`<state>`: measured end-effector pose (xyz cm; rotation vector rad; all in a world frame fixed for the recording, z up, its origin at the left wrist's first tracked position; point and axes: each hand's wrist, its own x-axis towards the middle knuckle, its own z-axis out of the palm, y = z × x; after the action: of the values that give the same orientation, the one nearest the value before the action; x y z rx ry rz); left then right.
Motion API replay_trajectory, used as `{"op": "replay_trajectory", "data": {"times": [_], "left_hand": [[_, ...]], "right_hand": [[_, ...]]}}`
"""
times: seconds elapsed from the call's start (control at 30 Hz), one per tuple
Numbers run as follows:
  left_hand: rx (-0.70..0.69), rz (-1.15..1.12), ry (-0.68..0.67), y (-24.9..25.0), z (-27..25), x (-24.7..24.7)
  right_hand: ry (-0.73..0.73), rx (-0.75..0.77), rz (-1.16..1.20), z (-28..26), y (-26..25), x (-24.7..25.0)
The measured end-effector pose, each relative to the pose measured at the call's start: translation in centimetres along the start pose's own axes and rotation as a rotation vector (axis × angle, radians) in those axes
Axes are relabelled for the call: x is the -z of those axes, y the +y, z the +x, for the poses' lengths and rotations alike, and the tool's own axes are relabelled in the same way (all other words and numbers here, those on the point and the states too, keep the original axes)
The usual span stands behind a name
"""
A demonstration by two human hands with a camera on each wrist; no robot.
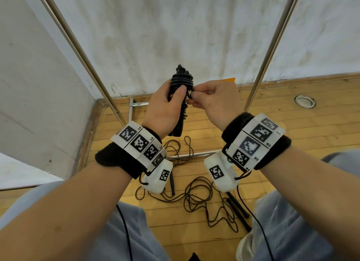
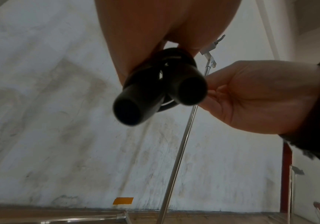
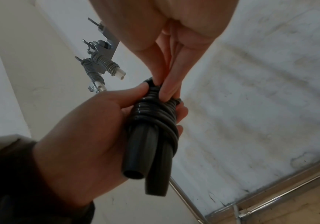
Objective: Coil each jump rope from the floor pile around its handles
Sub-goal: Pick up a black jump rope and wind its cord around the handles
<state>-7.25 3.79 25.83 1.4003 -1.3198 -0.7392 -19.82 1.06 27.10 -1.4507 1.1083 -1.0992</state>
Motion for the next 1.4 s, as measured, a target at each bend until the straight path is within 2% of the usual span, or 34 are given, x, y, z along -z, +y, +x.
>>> {"op": "replay_trajectory", "data": {"times": [0.13, 0.2, 0.27, 0.47, 0.63, 0.73, 1.0, 1.17, 1.4], "left_hand": [[0.073, -0.022, -0.119, 0.2, -0.2, 0.5], [0.066, 0.066, -0.154, 0.1, -0.3, 0.6], [0.046, 0.125, -0.140, 0.0, -0.2, 0.6], [0.063, 0.025, -0.120, 0.1, 0.3, 1.1], [0.117, -0.146, -0.138, 0.5, 0.4, 1.4], [0.150, -0.189, -0.152, 0.5, 0.3, 1.2], [0.108, -0.106, -0.174, 0.5, 0.1, 1.6], [0.043, -0.072, -0.178, 0.7, 0.1, 1.6], [0.072, -0.091, -0.231, 0.6, -0.1, 1.6]], "right_hand": [[0.038, 0.020, -0.051, 0.0, 0.2, 0.1], [0.053, 0.026, -0.084, 0.0, 0.2, 0.2], [0.068, 0.042, -0.140, 0.1, 0.2, 0.2], [0.011, 0.131, -0.244, -0.2, 0.0, 0.3], [0.137, 0.211, -0.260, 0.2, 0.5, 0.6], [0.143, 0.275, -0.321, 0.2, 1.0, 0.3], [0.137, 0.417, -0.454, 0.1, 1.1, 0.4], [0.174, 0.485, -0.422, -0.1, 1.2, 0.2], [0.129, 0.471, -0.438, -0.5, 1.1, 0.1]]}}
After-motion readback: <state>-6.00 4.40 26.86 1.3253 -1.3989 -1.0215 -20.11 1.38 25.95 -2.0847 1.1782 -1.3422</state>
